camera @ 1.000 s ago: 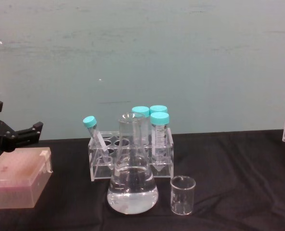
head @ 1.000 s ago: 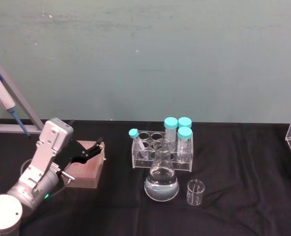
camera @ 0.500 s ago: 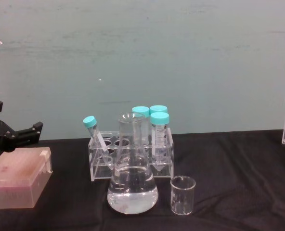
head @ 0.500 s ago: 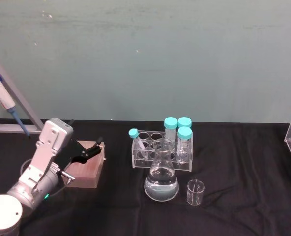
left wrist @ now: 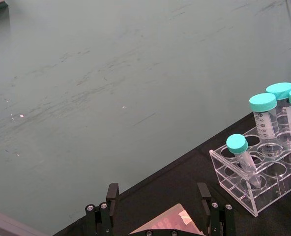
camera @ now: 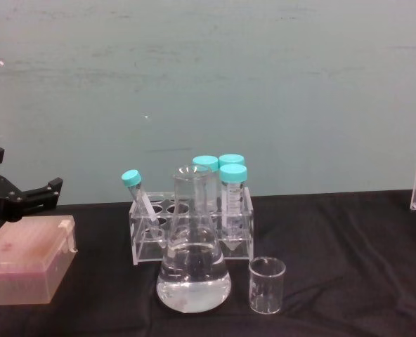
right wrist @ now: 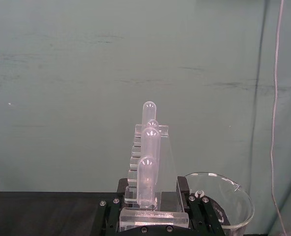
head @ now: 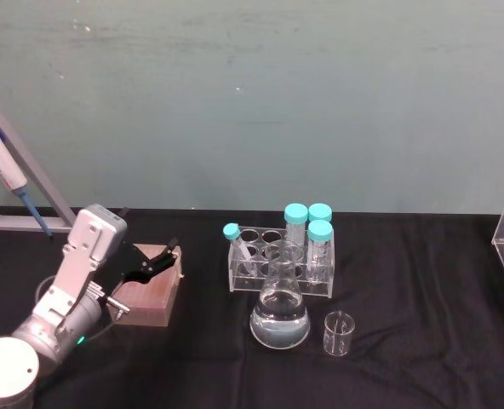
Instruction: Place the experimental apparatus aside using one hand.
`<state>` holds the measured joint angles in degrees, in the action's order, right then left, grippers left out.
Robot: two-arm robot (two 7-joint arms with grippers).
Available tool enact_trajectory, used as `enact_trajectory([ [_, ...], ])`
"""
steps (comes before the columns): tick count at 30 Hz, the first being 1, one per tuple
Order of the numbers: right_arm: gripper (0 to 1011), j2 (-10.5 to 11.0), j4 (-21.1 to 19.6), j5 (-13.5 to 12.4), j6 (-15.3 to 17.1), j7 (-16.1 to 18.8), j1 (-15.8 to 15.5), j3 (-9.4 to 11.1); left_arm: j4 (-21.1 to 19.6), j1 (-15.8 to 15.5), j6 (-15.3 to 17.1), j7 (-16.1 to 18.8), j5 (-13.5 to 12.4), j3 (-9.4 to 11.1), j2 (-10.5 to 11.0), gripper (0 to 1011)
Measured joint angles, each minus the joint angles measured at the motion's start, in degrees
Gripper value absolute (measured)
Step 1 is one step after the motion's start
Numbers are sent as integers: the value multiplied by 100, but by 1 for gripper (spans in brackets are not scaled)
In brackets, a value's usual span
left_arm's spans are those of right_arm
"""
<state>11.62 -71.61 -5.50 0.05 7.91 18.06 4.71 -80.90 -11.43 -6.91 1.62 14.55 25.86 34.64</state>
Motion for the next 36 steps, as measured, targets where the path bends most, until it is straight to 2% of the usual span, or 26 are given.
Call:
enact_trajectory([
  [31, 593, -8, -5, 18, 19, -24, -7, 6, 0, 0, 0, 0, 0, 0, 0, 1000],
  [36, 720, -8, 0, 19, 33, -22, -11, 5, 0, 0, 0, 0, 0, 0, 0, 1000],
])
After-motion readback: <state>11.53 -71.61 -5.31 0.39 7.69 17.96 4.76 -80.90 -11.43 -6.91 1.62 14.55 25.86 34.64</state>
